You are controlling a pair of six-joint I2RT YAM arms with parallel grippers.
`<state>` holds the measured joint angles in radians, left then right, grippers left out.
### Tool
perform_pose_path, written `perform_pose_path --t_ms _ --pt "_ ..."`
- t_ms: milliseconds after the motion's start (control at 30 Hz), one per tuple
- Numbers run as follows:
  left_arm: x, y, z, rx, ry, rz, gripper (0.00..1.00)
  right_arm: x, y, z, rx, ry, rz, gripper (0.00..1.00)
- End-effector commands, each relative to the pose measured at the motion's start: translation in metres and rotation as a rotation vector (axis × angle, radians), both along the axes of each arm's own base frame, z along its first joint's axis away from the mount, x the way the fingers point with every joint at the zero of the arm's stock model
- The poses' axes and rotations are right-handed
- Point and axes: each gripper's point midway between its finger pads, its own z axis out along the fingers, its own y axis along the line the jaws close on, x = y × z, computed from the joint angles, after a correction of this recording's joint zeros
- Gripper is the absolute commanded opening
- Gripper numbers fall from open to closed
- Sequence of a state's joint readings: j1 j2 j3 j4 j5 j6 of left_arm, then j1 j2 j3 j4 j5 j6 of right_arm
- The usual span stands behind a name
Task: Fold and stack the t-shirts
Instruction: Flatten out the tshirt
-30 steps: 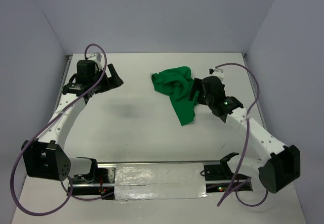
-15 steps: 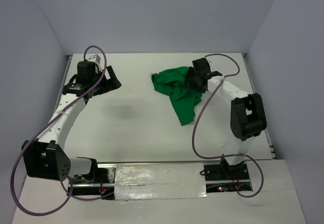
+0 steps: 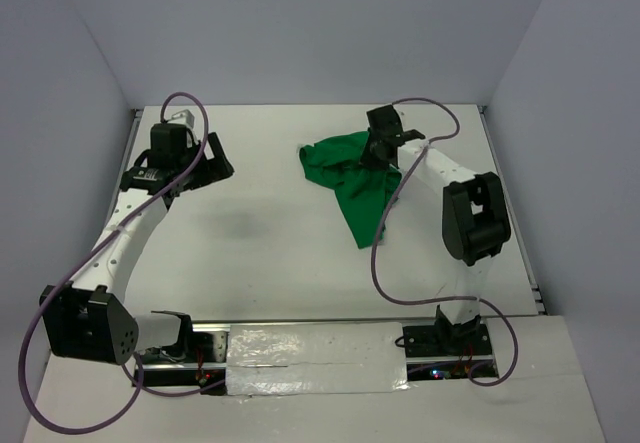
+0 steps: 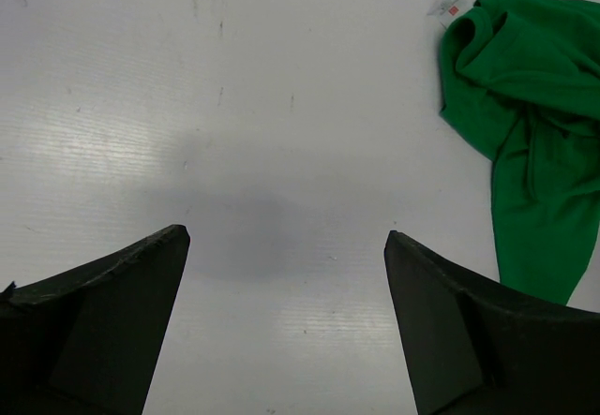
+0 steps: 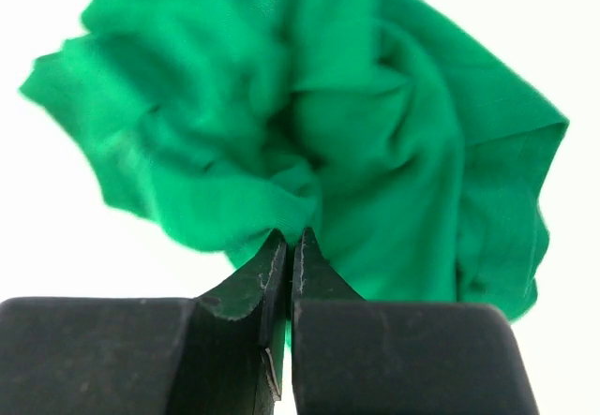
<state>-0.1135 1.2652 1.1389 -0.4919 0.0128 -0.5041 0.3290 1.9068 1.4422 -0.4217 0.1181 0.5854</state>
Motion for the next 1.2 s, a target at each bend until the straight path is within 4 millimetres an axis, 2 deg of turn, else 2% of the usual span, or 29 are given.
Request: perform_pose_path --t_ms 0,67,100,133,167,200,267,300,367,400,433,533,600,633,700,733,767,800,833,867,900,933,967,1000,1033,1067,1100,1133,1167 --pt "0.001 0.013 0.005 0.025 -0.011 0.079 0.99 0.014 0.030 0.129 0.069 -0.275 0.068 0.00" --pt "0.006 0.025 0.011 0.053 -0.009 0.122 0.99 0.002 0.061 0.165 0.097 -0.322 0.152 0.00" --pt "0.008 0.036 0.012 0.066 0.002 0.160 0.99 0.002 0.077 0.207 0.129 -0.399 0.183 0.00" --pt "0.004 0.048 0.010 0.094 0.037 0.205 0.99 -0.009 0.107 0.222 0.149 -0.419 0.248 0.00" --pt "0.008 0.057 0.017 0.101 0.039 0.240 0.99 -0.017 0.122 0.237 0.163 -0.429 0.288 0.00" --pt "0.007 0.073 0.019 0.099 0.054 0.296 0.99 -0.023 0.137 0.288 0.215 -0.520 0.322 0.00" --pt "0.005 0.093 0.033 0.090 0.055 0.362 0.99 -0.043 0.167 0.316 0.252 -0.549 0.398 0.00" --pt "0.002 0.108 0.038 0.073 0.052 0.410 0.99 -0.053 0.170 0.359 0.300 -0.634 0.409 0.00" --pt "0.002 0.123 0.060 0.027 0.003 0.452 0.99 -0.070 0.167 0.404 0.375 -0.726 0.415 0.00" --pt "0.001 0.126 0.067 0.016 -0.016 0.460 0.99 -0.075 0.162 0.417 0.398 -0.759 0.408 0.00" --pt "0.001 0.131 0.082 0.006 -0.052 0.472 0.99 -0.083 0.147 0.442 0.426 -0.825 0.385 0.00" --pt "0.003 0.134 0.104 0.001 -0.108 0.478 0.99 -0.082 0.107 0.462 0.429 -0.895 0.292 0.00" --pt "0.006 0.133 0.114 -0.005 -0.133 0.472 0.99 -0.071 0.085 0.454 0.397 -0.887 0.236 0.00" --pt "0.009 0.131 0.116 -0.016 -0.139 0.457 0.99 -0.057 0.063 0.435 0.366 -0.849 0.178 0.00" --pt "0.012 0.127 0.113 -0.031 -0.137 0.439 0.99 -0.042 0.041 0.408 0.350 -0.805 0.127 0.00" --pt "0.014 0.123 0.113 -0.046 -0.139 0.419 0.99 -0.023 0.016 0.358 0.308 -0.716 0.060 0.00" --pt "0.014 0.121 0.110 -0.054 -0.133 0.414 0.99 -0.022 -0.001 0.353 0.304 -0.734 0.022 0.00" --pt "0.015 0.119 0.103 -0.057 -0.117 0.398 0.99 -0.018 -0.015 0.330 0.283 -0.707 -0.011 0.00" --pt "0.017 0.113 0.100 -0.074 -0.116 0.367 0.99 -0.015 -0.044 0.273 0.236 -0.617 -0.079 0.00" --pt "0.016 0.110 0.095 -0.084 -0.107 0.352 0.99 -0.014 -0.057 0.247 0.218 -0.584 -0.111 0.07" --pt "0.014 0.104 0.083 -0.091 -0.079 0.330 0.99 -0.011 -0.069 0.225 0.222 -0.572 -0.141 0.39" --pt "0.014 0.096 0.077 -0.087 -0.069 0.298 0.99 -0.018 -0.081 0.169 0.207 -0.463 -0.176 0.60" --pt "0.013 0.092 0.069 -0.079 -0.053 0.293 0.99 -0.018 -0.101 0.148 0.208 -0.413 -0.226 0.81" --pt "0.011 0.084 0.052 -0.081 -0.008 0.283 0.98 -0.023 -0.104 0.121 0.223 -0.330 -0.250 0.85" --pt "0.010 0.066 0.042 -0.081 0.019 0.239 0.98 -0.030 -0.104 0.104 0.230 -0.286 -0.257 0.87" --pt "0.010 0.054 0.033 -0.089 0.043 0.219 0.97 -0.033 -0.102 0.101 0.234 -0.283 -0.256 0.89" --pt "0.008 0.039 0.011 -0.104 0.100 0.208 0.95 -0.035 -0.092 0.113 0.251 -0.330 -0.230 0.91" --pt "0.006 0.004 0.002 -0.104 0.126 0.122 0.95 -0.039 -0.088 0.114 0.246 -0.337 -0.223 0.91" --pt "0.006 -0.010 -0.016 -0.105 0.175 0.117 0.94 -0.044 -0.074 0.117 0.228 -0.340 -0.184 0.90"
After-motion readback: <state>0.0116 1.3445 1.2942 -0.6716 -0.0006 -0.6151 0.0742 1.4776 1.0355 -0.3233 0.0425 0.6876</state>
